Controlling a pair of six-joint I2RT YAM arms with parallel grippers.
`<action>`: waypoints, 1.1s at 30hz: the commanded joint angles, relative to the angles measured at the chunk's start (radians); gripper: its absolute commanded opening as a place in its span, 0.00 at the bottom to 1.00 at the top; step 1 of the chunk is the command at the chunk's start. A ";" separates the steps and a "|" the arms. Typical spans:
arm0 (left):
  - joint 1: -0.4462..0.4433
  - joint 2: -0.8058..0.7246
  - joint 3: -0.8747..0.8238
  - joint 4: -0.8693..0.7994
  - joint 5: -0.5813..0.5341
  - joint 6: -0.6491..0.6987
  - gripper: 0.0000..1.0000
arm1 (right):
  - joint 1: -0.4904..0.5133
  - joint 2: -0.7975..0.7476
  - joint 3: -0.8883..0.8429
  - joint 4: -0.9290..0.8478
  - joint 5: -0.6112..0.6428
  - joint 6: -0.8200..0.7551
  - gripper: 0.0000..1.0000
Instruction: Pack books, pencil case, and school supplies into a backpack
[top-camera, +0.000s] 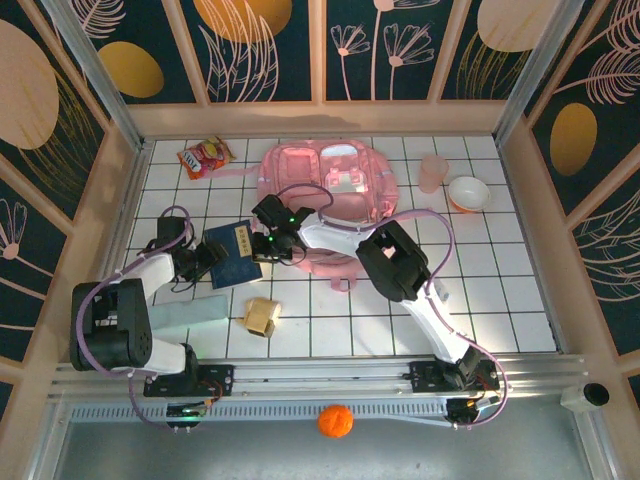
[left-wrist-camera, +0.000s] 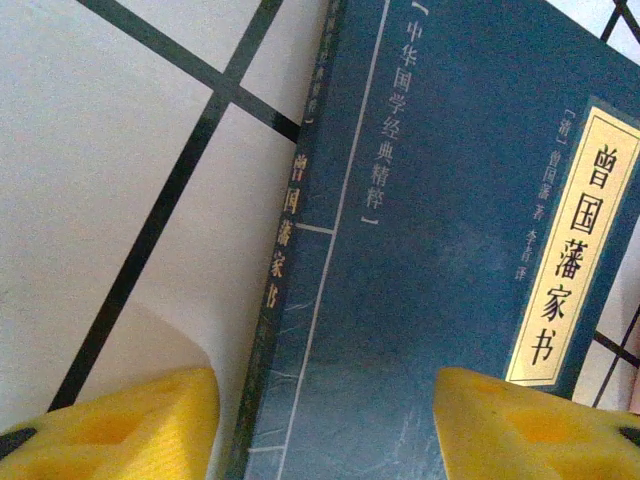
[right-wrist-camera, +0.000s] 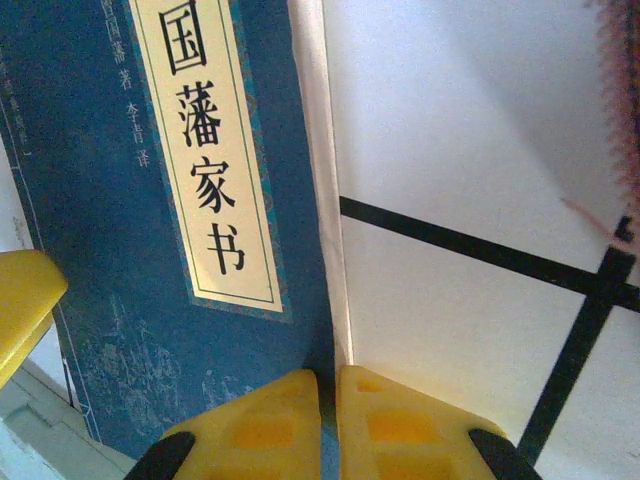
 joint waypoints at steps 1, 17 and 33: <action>-0.007 0.029 -0.032 0.065 0.109 -0.021 0.54 | -0.002 0.029 -0.057 -0.016 0.015 0.018 0.09; -0.074 -0.116 0.051 0.086 0.313 -0.094 0.43 | -0.007 -0.008 -0.086 0.086 -0.052 0.068 0.09; -0.099 -0.131 0.084 -0.024 0.133 -0.024 0.07 | -0.020 -0.113 -0.115 0.127 -0.018 0.073 0.19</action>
